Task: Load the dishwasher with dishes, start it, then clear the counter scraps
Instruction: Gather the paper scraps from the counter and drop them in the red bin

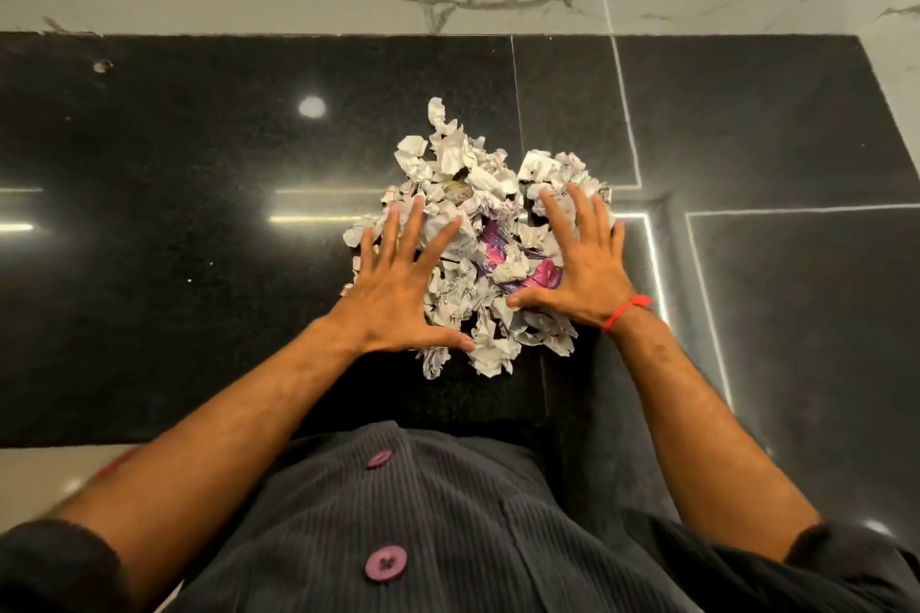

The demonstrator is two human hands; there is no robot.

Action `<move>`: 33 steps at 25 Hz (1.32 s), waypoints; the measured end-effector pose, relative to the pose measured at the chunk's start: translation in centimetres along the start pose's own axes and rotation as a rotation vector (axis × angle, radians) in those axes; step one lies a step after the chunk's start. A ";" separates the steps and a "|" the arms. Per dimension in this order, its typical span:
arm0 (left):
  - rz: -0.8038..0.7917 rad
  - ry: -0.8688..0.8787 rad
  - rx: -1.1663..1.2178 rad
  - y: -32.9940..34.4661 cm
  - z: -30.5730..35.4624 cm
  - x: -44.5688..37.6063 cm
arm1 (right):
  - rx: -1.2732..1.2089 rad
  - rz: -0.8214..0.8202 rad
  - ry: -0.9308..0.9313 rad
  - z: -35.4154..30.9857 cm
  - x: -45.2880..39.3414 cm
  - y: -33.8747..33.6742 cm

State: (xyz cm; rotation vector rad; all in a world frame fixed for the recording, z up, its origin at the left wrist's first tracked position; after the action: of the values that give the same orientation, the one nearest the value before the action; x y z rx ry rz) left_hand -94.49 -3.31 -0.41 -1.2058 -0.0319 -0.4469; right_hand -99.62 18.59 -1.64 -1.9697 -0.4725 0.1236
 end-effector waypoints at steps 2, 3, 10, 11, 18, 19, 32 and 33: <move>-0.029 0.010 -0.108 1.3 0.2 -1.2 | 0.106 -0.073 -0.075 -1.9 -0.5 1.2; -0.046 -0.010 -0.123 1.8 0.1 -1.7 | 0.163 -0.100 -0.103 -2.6 -0.6 1.8; 0.066 -0.004 -0.150 2.1 0.2 -2.1 | 0.339 0.092 -0.208 -4.1 -0.6 2.8; 0.078 -0.004 -0.141 2.1 0.2 -2.2 | 0.333 0.112 -0.218 -4.3 -0.7 2.7; 0.233 0.091 0.087 -0.5 1.8 -2.3 | 0.092 0.288 -0.397 -6.8 -2.0 0.1; 0.259 0.097 0.162 -1.4 2.0 -2.4 | 0.049 0.321 -0.413 -7.1 -2.4 -0.8; 0.549 -0.079 1.110 -8.3 2.9 -1.2 | -1.093 0.467 -0.184 -12.2 -4.6 -6.0; 0.575 -0.095 1.138 -8.4 2.7 -1.0 | -1.127 0.489 -0.164 -12.7 -4.7 -5.9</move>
State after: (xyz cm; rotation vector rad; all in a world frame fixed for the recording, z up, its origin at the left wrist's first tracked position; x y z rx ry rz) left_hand -97.74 -2.93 7.86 -0.0792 -0.0145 0.1608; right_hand -101.75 8.18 8.63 -3.1805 -0.1281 0.3912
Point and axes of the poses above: each hand's wrist, its own x-axis away from the middle knuckle, its own y-axis out of the palm, z = x × y, the point moved 8 cm from there along -x, towards the middle knuckle, and after that the axes turned 3 degrees about -y, right-handed, at the moved point
